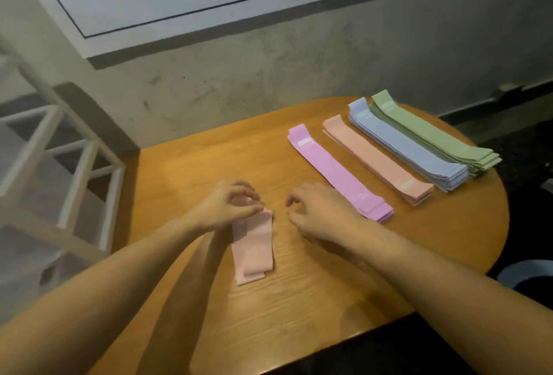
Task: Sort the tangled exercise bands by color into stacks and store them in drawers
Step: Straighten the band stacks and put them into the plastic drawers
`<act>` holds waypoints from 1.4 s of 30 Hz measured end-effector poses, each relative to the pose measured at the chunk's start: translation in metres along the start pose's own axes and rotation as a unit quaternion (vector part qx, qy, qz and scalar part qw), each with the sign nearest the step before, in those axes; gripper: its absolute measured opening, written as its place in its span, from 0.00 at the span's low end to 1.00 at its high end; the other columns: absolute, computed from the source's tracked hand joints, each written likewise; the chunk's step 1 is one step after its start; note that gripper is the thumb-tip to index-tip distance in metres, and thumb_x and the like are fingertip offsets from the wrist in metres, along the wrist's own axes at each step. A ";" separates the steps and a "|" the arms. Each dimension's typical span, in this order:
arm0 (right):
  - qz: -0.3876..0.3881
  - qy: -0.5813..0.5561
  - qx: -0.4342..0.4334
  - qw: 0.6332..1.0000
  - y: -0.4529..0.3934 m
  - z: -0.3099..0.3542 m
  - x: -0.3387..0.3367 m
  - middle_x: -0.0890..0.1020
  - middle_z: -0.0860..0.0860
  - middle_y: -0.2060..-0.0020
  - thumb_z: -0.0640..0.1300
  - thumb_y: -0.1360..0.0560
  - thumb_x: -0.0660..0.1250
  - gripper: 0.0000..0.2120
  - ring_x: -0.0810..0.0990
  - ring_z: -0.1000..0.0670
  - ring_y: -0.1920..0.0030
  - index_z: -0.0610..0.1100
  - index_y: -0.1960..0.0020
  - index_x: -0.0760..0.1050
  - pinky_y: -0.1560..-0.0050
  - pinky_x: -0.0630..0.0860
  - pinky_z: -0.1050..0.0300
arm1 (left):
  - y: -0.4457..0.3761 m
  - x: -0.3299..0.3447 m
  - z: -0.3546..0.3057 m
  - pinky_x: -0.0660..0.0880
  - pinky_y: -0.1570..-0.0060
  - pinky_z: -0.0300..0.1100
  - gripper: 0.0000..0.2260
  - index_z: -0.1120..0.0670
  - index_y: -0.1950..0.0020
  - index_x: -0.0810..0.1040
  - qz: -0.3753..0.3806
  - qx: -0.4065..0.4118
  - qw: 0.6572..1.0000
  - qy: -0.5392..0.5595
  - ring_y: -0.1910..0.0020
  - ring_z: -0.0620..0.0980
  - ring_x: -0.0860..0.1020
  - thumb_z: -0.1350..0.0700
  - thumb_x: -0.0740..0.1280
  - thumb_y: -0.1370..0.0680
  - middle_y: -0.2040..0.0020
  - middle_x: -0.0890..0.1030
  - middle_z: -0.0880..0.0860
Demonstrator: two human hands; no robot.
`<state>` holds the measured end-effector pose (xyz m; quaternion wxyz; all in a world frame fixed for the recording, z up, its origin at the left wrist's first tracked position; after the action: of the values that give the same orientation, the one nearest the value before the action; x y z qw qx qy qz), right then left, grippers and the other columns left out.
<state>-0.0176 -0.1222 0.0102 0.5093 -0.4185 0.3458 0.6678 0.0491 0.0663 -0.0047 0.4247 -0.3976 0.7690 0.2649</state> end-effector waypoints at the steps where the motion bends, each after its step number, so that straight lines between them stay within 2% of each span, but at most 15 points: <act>1: 0.005 -0.001 -0.005 1.000 -0.001 0.006 0.002 0.79 0.51 0.41 0.52 0.21 0.62 0.13 0.75 0.47 0.38 0.51 0.40 0.78 0.37 0.72 0.49 | 0.008 0.003 0.005 0.69 0.39 0.38 0.23 0.48 0.48 0.85 0.001 -0.012 0.999 -0.030 0.43 0.39 0.75 0.32 0.66 0.29 0.43 0.79 0.43; 3: 0.012 -0.006 -0.007 1.000 -0.001 0.016 0.004 0.79 0.51 0.40 0.53 0.21 0.62 0.12 0.74 0.47 0.38 0.51 0.41 0.78 0.37 0.71 0.49 | 0.020 0.008 0.010 0.71 0.37 0.47 0.18 0.45 0.48 0.85 -0.002 -0.025 0.998 -0.061 0.41 0.43 0.75 0.35 0.65 0.26 0.41 0.79 0.42; 5: 0.014 -0.027 -0.001 1.000 -0.001 0.021 0.007 0.79 0.51 0.41 0.53 0.22 0.64 0.12 0.74 0.48 0.38 0.50 0.41 0.78 0.38 0.72 0.49 | 0.026 0.008 0.009 0.74 0.41 0.50 0.06 0.46 0.50 0.84 -0.025 -0.032 0.999 -0.017 0.44 0.43 0.78 0.46 0.69 0.21 0.44 0.82 0.44; 8: -0.005 -0.095 0.019 0.995 -0.003 0.023 0.010 0.79 0.51 0.43 0.53 0.24 0.68 0.15 0.77 0.48 0.42 0.49 0.40 0.74 0.41 0.75 0.49 | 0.030 -0.003 -0.002 0.78 0.45 0.47 0.03 0.48 0.49 0.80 -0.061 -0.042 0.995 0.063 0.50 0.44 0.80 0.52 0.67 0.19 0.50 0.82 0.45; 13: -0.011 -0.247 0.048 0.968 -0.004 0.023 0.006 0.75 0.54 0.40 0.54 0.27 0.74 0.29 0.76 0.52 0.41 0.52 0.30 0.67 0.41 0.77 0.50 | 0.033 -0.041 -0.038 0.77 0.63 0.39 0.03 0.56 0.48 0.77 -0.111 0.007 0.978 0.176 0.63 0.42 0.79 0.57 0.66 0.18 0.60 0.80 0.47; 15: -0.035 -0.297 0.038 0.954 -0.006 0.025 -0.003 0.78 0.56 0.42 0.53 0.25 0.72 0.22 0.76 0.55 0.42 0.51 0.33 0.72 0.41 0.77 0.55 | 0.033 -0.057 -0.053 0.77 0.65 0.43 0.05 0.59 0.46 0.76 -0.128 0.023 0.973 0.193 0.64 0.45 0.80 0.58 0.65 0.17 0.61 0.80 0.48; 17: -0.062 -0.322 0.025 0.944 -0.006 0.029 -0.017 0.80 0.57 0.49 0.48 0.21 0.70 0.11 0.77 0.59 0.48 0.47 0.41 0.78 0.47 0.75 0.68 | 0.033 -0.074 -0.069 0.78 0.65 0.45 0.06 0.63 0.45 0.75 -0.146 0.031 0.963 0.225 0.63 0.48 0.79 0.59 0.64 0.17 0.61 0.79 0.53; 19: -0.102 -0.354 0.019 0.929 -0.004 0.032 -0.032 0.81 0.54 0.52 0.44 0.21 0.68 0.06 0.78 0.60 0.52 0.44 0.45 0.79 0.51 0.73 0.71 | 0.034 -0.088 -0.085 0.78 0.66 0.44 0.07 0.65 0.45 0.73 -0.160 0.033 0.954 0.252 0.64 0.48 0.78 0.60 0.64 0.17 0.60 0.78 0.56; 23: -0.144 -0.438 0.018 0.887 -0.002 0.027 -0.052 0.82 0.48 0.50 0.44 0.22 0.70 0.08 0.81 0.54 0.48 0.47 0.47 0.72 0.47 0.78 0.59 | 0.033 -0.110 -0.117 0.81 0.65 0.47 0.08 0.64 0.44 0.70 -0.152 0.044 0.942 0.297 0.66 0.45 0.78 0.58 0.63 0.16 0.60 0.77 0.54; 26: -0.121 -0.490 0.009 0.863 0.001 0.030 -0.062 0.84 0.54 0.49 0.45 0.20 0.69 0.16 0.83 0.60 0.49 0.50 0.36 0.68 0.53 0.79 0.65 | 0.030 -0.125 -0.137 0.83 0.62 0.54 0.07 0.60 0.45 0.71 -0.154 0.058 0.937 0.308 0.65 0.48 0.80 0.56 0.62 0.16 0.60 0.78 0.53; 28: -0.120 -0.502 0.005 0.856 0.003 0.030 -0.068 0.84 0.56 0.53 0.44 0.19 0.67 0.15 0.83 0.63 0.53 0.48 0.34 0.70 0.55 0.78 0.67 | 0.026 -0.133 -0.148 0.83 0.61 0.55 0.05 0.57 0.46 0.71 -0.157 0.063 0.932 0.320 0.66 0.49 0.80 0.56 0.62 0.16 0.59 0.78 0.53; 33: -0.125 -0.536 0.002 0.835 0.010 0.020 -0.073 0.86 0.46 0.50 0.46 0.20 0.67 0.13 0.84 0.58 0.55 0.51 0.37 0.71 0.52 0.79 0.61 | 0.012 -0.146 -0.163 0.82 0.62 0.51 0.04 0.54 0.48 0.71 -0.178 0.053 0.921 0.342 0.67 0.50 0.80 0.56 0.63 0.16 0.58 0.78 0.56; 36: -0.151 -0.544 0.013 0.825 0.017 0.006 -0.076 0.85 0.41 0.48 0.47 0.19 0.66 0.14 0.83 0.48 0.55 0.52 0.37 0.66 0.48 0.78 0.47 | 0.003 -0.150 -0.161 0.83 0.60 0.50 0.04 0.54 0.48 0.70 -0.203 0.021 0.911 0.359 0.67 0.50 0.81 0.56 0.65 0.17 0.55 0.78 0.59; 39: -0.152 -0.526 0.041 0.836 0.022 -0.010 -0.076 0.84 0.49 0.47 0.52 0.19 0.65 0.16 0.85 0.45 0.49 0.54 0.36 0.61 0.42 0.80 0.39 | -0.009 -0.146 -0.157 0.83 0.57 0.49 0.05 0.52 0.43 0.73 -0.203 -0.002 0.904 0.377 0.64 0.53 0.83 0.60 0.63 0.17 0.53 0.79 0.60; 42: -0.136 -0.482 0.065 0.863 0.028 -0.027 -0.075 0.83 0.48 0.46 0.59 0.22 0.67 0.14 0.84 0.44 0.47 0.58 0.43 0.64 0.42 0.79 0.35 | -0.023 -0.140 -0.155 0.83 0.57 0.43 0.12 0.55 0.42 0.79 -0.210 -0.018 0.905 0.368 0.62 0.54 0.82 0.66 0.57 0.16 0.51 0.80 0.58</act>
<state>-0.0290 -0.1821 0.0681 0.7243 -0.0529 0.0391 0.6863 0.0450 -0.0077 0.1918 0.1497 -0.6270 0.7643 0.0182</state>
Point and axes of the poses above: each hand's wrist, its own y-axis away from the middle knuckle, its own x-axis out of the palm, z = x × y, the point moved 6 cm from there along -y, towards the middle knuckle
